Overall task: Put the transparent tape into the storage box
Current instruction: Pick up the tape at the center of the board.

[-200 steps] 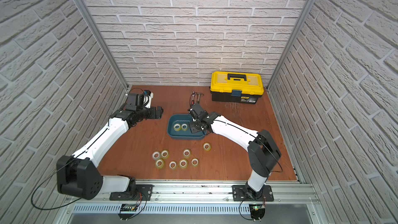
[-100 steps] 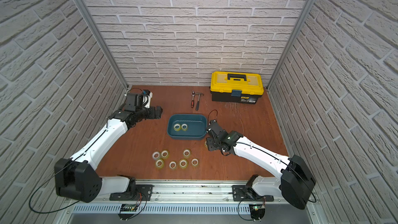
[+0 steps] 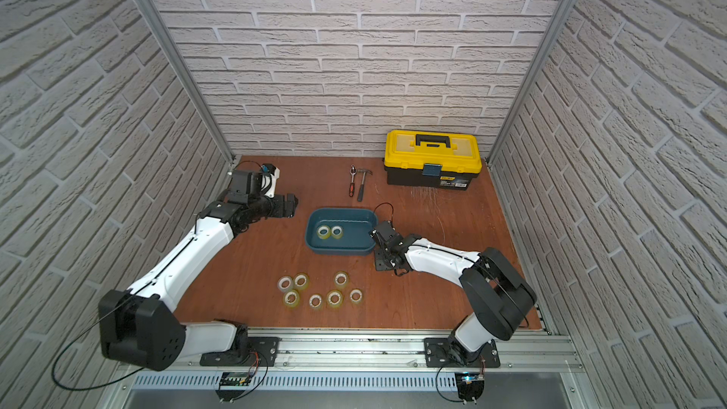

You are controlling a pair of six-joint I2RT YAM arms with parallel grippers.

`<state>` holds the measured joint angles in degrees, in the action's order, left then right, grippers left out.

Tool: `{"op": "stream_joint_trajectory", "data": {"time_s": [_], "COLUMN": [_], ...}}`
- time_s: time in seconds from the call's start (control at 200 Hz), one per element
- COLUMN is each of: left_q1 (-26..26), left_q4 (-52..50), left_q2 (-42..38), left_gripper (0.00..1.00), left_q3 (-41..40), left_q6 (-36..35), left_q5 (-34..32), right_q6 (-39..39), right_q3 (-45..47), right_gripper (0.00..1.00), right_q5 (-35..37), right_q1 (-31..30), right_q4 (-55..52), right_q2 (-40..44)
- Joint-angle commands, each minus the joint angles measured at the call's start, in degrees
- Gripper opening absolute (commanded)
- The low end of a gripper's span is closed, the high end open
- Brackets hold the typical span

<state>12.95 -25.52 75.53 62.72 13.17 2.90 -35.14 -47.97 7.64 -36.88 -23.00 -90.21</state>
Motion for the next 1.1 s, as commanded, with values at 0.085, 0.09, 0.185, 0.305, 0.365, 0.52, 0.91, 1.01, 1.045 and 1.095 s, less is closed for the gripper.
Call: {"op": "stream_joint_trajectory", "data": {"time_s": [0.085, 0.09, 0.185, 0.305, 0.365, 0.52, 0.91, 1.01, 1.045, 1.095], "left_q1": [0.4, 0.4, 0.4, 0.4, 0.4, 0.3, 0.3, -0.1, -0.7, -2.1], "left_q4": [0.8, 0.8, 0.9, 0.9, 0.9, 0.9, 2.2, 3.8, 4.4, 5.7], "left_q2": [-1.5, -1.4, -1.7, -1.8, -1.8, -1.8, -2.9, -3.9, -3.9, -3.6], "left_gripper": [0.98, 0.98, 0.98, 0.98, 0.98, 0.98, 0.98, 0.98, 0.98, 0.98], "left_q3": [1.2, 1.2, 1.1, 1.1, 1.1, 1.0, 0.2, -1.0, -1.3, -1.7], "left_q6": [-0.8, -0.8, -0.8, -0.9, -0.9, -1.0, -0.7, -0.1, 0.4, 1.4], "left_q5": [0.1, 0.1, 0.1, -0.1, -0.1, 0.1, 0.3, 0.5, 1.2, 3.5], "right_q6": [-0.6, -0.6, -0.9, -1.3, -1.5, -1.5, 1.0, 2.5, 3.4, 4.5], "right_q3": [0.4, 0.4, 1.7, 3.5, 4.4, 6.8, 4.8, 0.6, -1.0, -3.9], "right_gripper": [0.49, 0.49, 0.44, 0.37, 0.34, 0.23, 0.09, 0.09, 0.09, 0.09], "right_q5": [1.0, 1.1, 1.5, 2.0, 2.0, 1.5, 6.4, 7.6, 7.4, 7.1], "right_q1": [0.4, 0.4, 0.4, 0.4, 0.4, 0.4, 0.5, 0.5, 0.5, 0.5], "right_q4": [2.6, 2.6, 2.9, 3.5, 3.9, 4.1, -11.0, -14.4, -14.4, -14.7], "right_q2": [-1.3, -1.2, -1.4, -1.4, -1.5, -0.1, 21.2, 25.1, 25.6, 25.0]}}
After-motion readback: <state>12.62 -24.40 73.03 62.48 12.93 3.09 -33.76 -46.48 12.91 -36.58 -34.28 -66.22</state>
